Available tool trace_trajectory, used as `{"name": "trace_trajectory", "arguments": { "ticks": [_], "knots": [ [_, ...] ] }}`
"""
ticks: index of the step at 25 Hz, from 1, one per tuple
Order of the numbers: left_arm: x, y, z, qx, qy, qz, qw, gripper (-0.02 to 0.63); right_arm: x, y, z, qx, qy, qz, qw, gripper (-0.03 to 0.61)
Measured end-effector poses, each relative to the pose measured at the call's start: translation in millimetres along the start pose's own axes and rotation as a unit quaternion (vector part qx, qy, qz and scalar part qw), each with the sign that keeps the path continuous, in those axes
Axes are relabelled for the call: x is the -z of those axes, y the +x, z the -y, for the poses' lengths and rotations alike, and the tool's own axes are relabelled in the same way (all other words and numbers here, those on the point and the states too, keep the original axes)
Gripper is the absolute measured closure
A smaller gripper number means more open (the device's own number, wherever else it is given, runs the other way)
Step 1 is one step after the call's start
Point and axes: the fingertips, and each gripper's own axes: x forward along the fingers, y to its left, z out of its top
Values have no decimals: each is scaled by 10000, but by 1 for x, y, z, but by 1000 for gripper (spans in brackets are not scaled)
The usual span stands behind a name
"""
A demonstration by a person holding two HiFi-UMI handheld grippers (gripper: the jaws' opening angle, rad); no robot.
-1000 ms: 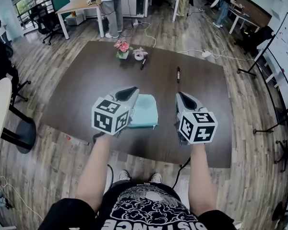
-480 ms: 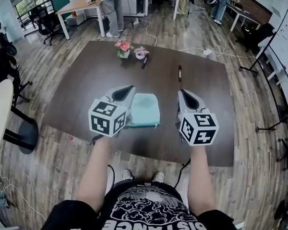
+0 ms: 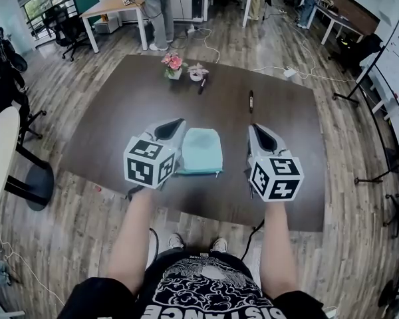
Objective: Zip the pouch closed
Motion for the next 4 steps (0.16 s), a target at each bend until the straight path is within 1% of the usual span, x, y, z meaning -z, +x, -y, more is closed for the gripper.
{"name": "trace_trajectory", "arguments": {
  "ticks": [4],
  "knots": [
    [4,2,0,-9,-24,-66,10000,609,2,0,2,14,-9,-8,10000,580]
  ]
}}
